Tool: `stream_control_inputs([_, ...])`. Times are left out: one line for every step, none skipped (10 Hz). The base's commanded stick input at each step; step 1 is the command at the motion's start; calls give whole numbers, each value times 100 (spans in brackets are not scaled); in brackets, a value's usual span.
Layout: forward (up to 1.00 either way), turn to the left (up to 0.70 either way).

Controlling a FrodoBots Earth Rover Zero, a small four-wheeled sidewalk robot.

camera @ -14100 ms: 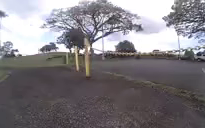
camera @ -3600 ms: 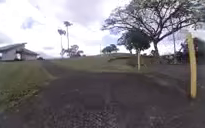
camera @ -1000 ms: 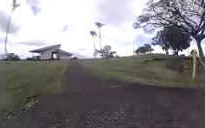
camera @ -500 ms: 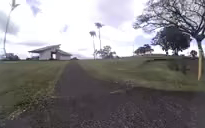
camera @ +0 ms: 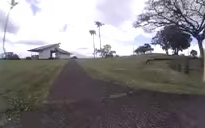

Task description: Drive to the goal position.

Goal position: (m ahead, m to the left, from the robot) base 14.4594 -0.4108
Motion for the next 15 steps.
stream_control_inputs([50, 0])
stream_control_inputs([50, 0])
stream_control_inputs([50, 0])
stream_control_inputs([50, 0])
stream_control_inputs([50, 0])
stream_control_inputs([50, 11])
stream_control_inputs([50, 50])
stream_control_inputs([50, 50])
stream_control_inputs([50, 50])
stream_control_inputs([50, 50])
stream_control_inputs([50, 50])
stream_control_inputs([50, 50])
stream_control_inputs([50, 50])
stream_control_inputs([50, 50])
stream_control_inputs([50, 50])
